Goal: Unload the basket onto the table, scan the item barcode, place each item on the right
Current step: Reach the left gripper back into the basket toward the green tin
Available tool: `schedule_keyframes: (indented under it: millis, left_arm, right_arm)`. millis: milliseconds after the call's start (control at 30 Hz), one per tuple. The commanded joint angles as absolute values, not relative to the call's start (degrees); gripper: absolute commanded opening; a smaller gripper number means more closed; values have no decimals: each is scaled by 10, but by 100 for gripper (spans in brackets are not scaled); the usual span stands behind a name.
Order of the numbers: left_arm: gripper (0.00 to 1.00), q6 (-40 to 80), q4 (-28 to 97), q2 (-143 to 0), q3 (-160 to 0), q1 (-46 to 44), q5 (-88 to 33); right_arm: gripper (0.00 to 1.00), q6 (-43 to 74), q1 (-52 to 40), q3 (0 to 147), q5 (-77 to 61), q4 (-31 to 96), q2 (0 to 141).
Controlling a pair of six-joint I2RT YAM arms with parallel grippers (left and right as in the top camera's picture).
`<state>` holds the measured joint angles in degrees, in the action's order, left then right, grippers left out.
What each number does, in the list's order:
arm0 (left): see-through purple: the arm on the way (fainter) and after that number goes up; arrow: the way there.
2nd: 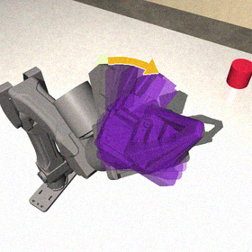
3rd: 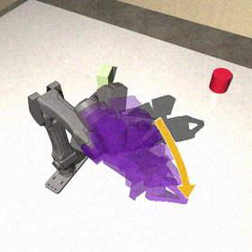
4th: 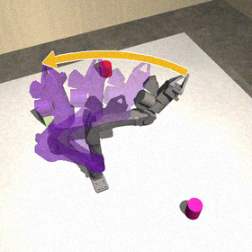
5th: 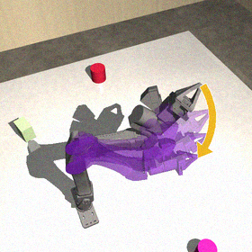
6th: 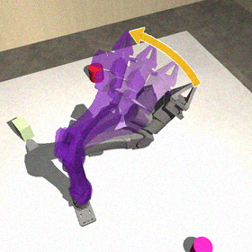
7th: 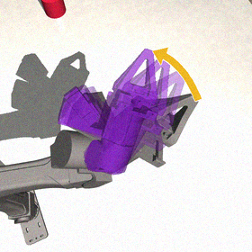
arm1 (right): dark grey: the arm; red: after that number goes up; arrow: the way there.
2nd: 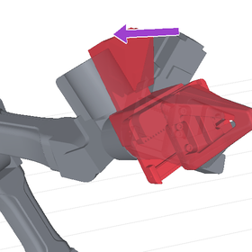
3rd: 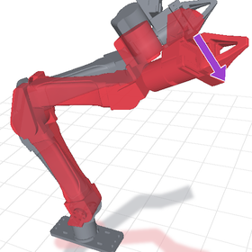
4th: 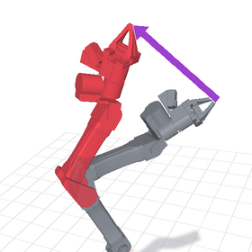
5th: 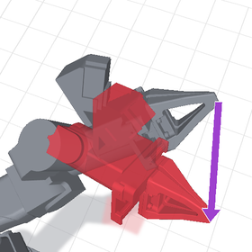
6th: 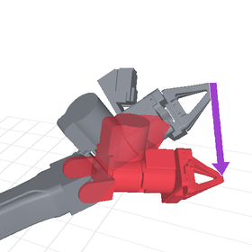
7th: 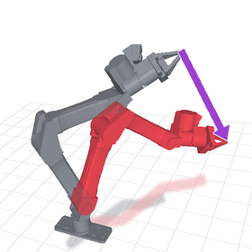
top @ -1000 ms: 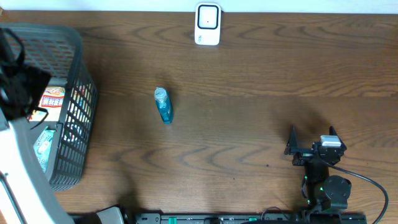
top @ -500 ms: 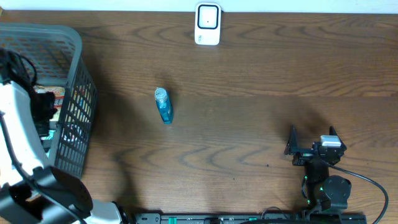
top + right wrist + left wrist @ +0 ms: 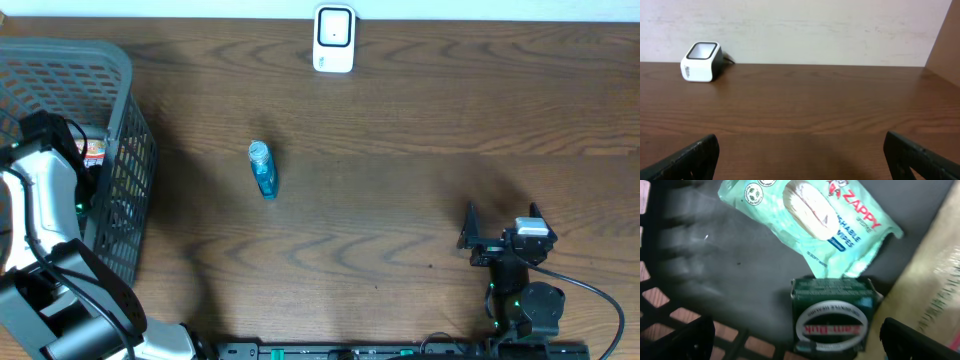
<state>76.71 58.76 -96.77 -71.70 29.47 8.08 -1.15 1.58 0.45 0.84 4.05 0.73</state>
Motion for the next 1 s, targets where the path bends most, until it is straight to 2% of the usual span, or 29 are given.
schedule_keyframes:
  millis: [0,367,633,967]
  left_arm:
    - [98,785,571,-971,-695,294,81]
    - [98,785,483,-1011,-681,295,81]
    - [99,778,476,-1062,-681,295,81]
    - [46,707,474,-1048,-686,306,81]
  right_arm:
    - [99,-20,8,3,5,41,4]
    - [99,-20,8,3,5,41,4]
    - [99,-20,8,3,5,41,4]
    - [99,-20,8,3,5,41,4]
